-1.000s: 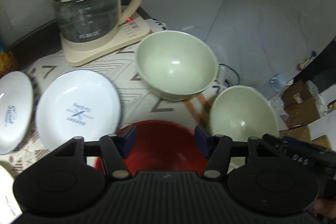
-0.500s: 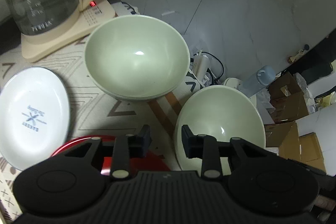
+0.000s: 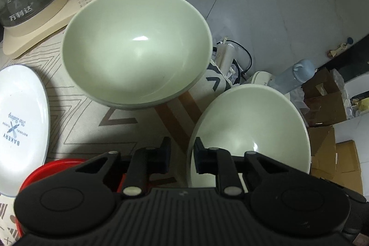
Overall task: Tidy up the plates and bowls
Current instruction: 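Lift the large pale green bowl with the right gripper toward the red bowl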
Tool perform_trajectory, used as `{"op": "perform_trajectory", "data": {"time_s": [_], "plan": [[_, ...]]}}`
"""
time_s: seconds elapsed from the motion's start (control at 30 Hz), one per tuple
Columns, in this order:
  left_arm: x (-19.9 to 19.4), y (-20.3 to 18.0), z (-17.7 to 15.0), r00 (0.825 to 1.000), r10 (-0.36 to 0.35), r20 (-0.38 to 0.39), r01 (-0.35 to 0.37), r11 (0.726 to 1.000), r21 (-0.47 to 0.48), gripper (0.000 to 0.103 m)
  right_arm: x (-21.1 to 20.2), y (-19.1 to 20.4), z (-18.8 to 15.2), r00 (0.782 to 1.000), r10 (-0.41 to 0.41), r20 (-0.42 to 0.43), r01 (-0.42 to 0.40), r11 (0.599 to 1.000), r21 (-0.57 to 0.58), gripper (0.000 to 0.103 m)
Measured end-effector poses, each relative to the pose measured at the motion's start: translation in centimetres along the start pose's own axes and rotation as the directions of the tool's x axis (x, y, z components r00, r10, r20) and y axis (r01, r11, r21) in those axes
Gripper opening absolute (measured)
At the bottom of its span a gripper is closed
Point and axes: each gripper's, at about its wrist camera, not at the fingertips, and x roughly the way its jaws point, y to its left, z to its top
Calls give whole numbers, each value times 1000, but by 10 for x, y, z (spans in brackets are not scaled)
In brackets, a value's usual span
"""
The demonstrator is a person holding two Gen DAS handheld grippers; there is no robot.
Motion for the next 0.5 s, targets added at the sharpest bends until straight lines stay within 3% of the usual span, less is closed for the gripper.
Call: {"op": "perform_trajectory", "data": {"time_s": [0.07, 0.3, 0.5], "plan": [[1, -2, 0, 1000, -14, -2, 14, 1000, 4, 7, -1, 1, 1, 1000, -4, 7, 4, 1000, -7, 13], [-6, -1, 3, 1000, -29, 8, 29, 999, -19, 7, -9, 4, 3, 1000, 0, 24, 0, 1000, -17, 13], [-36, 2, 7, 996, -68, 57, 70, 997, -33, 7, -32, 13, 11, 997, 22, 75, -20, 999, -30, 13]]}}
